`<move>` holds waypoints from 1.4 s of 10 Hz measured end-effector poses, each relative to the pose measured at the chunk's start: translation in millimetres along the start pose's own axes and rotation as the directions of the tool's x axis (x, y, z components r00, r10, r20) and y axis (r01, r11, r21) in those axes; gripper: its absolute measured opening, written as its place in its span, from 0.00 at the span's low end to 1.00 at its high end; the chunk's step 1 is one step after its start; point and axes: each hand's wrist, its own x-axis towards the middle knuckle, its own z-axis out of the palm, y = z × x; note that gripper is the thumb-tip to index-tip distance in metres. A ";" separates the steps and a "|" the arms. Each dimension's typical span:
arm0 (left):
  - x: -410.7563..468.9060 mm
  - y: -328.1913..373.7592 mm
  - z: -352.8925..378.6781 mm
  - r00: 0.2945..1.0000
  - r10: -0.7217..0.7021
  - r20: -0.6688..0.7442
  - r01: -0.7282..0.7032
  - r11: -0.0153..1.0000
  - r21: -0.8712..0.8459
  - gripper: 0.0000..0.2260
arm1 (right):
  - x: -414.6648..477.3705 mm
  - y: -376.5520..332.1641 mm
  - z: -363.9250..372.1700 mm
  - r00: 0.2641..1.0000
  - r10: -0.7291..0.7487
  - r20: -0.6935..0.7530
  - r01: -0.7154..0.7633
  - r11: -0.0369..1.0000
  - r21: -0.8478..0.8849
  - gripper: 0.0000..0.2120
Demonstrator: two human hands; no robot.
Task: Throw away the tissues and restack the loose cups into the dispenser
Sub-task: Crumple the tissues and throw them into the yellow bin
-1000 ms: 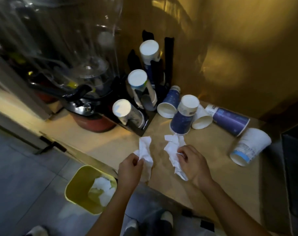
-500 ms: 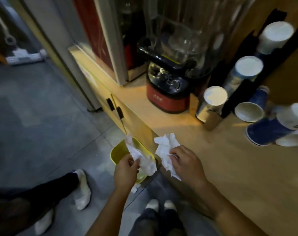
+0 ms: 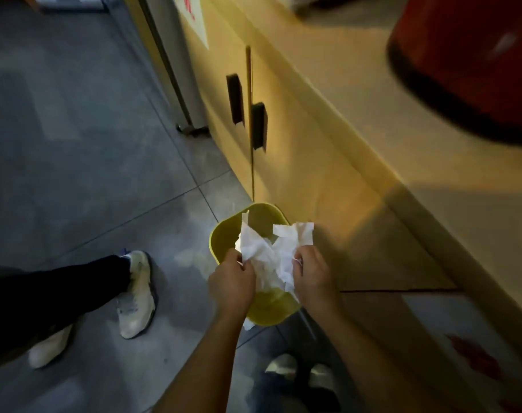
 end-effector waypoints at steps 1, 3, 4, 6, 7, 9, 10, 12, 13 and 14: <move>25.7 -35.2 38.2 0.993 0.107 0.047 -0.117 0.934 0.339 0.08 | 13.5 28.6 50.0 0.998 0.017 0.060 -0.013 0.998 -0.054 0.05; 39.3 -74.8 87.7 0.853 0.066 0.518 -0.450 0.595 0.666 0.15 | 25.0 65.5 103.1 0.827 0.096 0.553 0.077 0.957 -0.281 0.18; 35.1 -71.9 76.5 0.834 0.085 0.546 -0.496 0.552 0.671 0.19 | 18.5 63.1 92.8 0.832 0.063 0.552 0.124 0.948 -0.294 0.15; 17.8 -21.3 3.1 0.865 0.174 0.471 -0.434 0.731 0.527 0.15 | 7.6 11.3 16.4 0.914 -0.011 0.405 0.111 0.968 -0.225 0.17; 1.1 13.6 -48.6 0.876 0.257 0.409 -0.440 0.774 0.456 0.16 | -1.4 -28.4 -39.7 0.935 -0.079 0.344 0.152 0.970 -0.190 0.21; -49.6 94.8 -147.7 0.853 0.420 0.310 -0.510 0.796 0.327 0.19 | -36.2 -105.6 -166.6 0.977 -0.167 0.136 0.176 0.982 -0.061 0.17; -75.2 139.7 -185.5 0.817 0.501 0.284 -0.564 0.795 0.221 0.19 | -57.6 -126.2 -224.3 0.977 -0.212 -0.019 0.209 0.973 -0.093 0.19; -127.2 216.0 -214.6 0.697 0.673 0.248 -0.710 0.696 0.105 0.19 | -102.6 -123.5 -308.9 0.963 -0.138 -0.232 0.109 0.985 -0.133 0.22; -152.4 246.6 -205.1 0.600 0.740 0.302 -0.791 0.605 0.088 0.18 | -128.9 -107.3 -339.0 0.947 -0.057 -0.315 0.028 0.995 -0.095 0.22; -180.2 273.8 -188.0 0.515 0.774 0.368 -0.846 0.528 0.071 0.17 | -156.6 -84.8 -364.5 0.919 0.027 -0.393 -0.070 0.993 -0.096 0.22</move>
